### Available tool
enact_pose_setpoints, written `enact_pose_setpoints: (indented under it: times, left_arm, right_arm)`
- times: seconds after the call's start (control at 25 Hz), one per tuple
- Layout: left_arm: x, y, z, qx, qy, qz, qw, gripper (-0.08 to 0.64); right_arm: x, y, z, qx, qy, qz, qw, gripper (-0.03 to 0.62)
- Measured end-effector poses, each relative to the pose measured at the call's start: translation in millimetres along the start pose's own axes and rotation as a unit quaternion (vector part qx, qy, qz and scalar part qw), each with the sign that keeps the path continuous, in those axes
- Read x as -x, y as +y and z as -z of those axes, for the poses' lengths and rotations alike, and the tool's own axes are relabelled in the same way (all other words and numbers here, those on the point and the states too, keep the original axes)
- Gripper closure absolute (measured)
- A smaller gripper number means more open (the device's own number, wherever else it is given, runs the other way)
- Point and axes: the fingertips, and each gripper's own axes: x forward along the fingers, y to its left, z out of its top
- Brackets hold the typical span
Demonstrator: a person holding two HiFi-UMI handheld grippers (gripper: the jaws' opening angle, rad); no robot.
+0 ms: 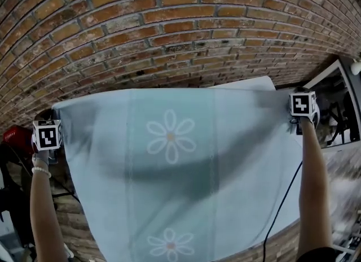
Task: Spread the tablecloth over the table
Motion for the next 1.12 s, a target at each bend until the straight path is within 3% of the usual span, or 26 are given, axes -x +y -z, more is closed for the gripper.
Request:
enact_pose_setpoints:
  times: [0.04, 0.08, 0.2, 0.24, 0.28, 0.32, 0.44, 0.56, 0.76, 0.92, 1.12]
  left_arm:
    - [-3, -5, 4, 0.002, 0.003, 0.009, 1.0000, 0.536]
    - [-4, -9, 6, 0.009, 0.004, 0.019, 0.9998, 0.485]
    - [-3, -16, 11, 0.045, 0.006, 0.046, 0.9979, 0.434]
    - [-1, -17, 13, 0.056, 0.005, 0.053, 0.9970, 0.426]
    - [3, -19, 13, 0.066, 0.002, 0.060, 0.9960, 0.419]
    - [7, -21, 13, 0.075, -0.003, 0.068, 0.9949, 0.414]
    - [25, -33, 13, 0.100, -0.017, 0.098, 0.9900, 0.396]
    - [51, -49, 24, 0.130, -0.023, 0.140, 0.9814, 0.377]
    - [100, -89, 80, 0.178, -0.001, 0.193, 0.9651, 0.370]
    - [136, -123, 131, 0.190, 0.032, 0.226, 0.9549, 0.354]
    - [166, -133, 159, 0.231, 0.043, 0.246, 0.9404, 0.354]
  right_arm:
    - [-1, 1, 3, 0.001, 0.007, -0.002, 1.000, 0.557]
    - [-4, 2, 3, -0.001, 0.008, -0.009, 1.000, 0.557]
    - [-14, 12, 3, -0.027, -0.006, -0.055, 0.998, 0.552]
    - [-14, 16, 2, -0.043, -0.012, -0.074, 0.996, 0.522]
    - [-13, 19, 0, -0.059, -0.019, -0.092, 0.994, 0.429]
    - [-11, 20, -2, -0.073, -0.026, -0.106, 0.991, 0.408]
    - [4, 16, -10, -0.105, -0.053, -0.140, 0.983, 0.370]
    - [31, 16, -3, -0.149, -0.082, -0.186, 0.968, 0.365]
    - [82, 26, 70, -0.150, -0.069, -0.242, 0.956, 0.360]
    - [122, 35, 135, -0.151, -0.044, -0.266, 0.951, 0.334]
    - [154, 43, 197, -0.175, -0.021, -0.289, 0.941, 0.330]
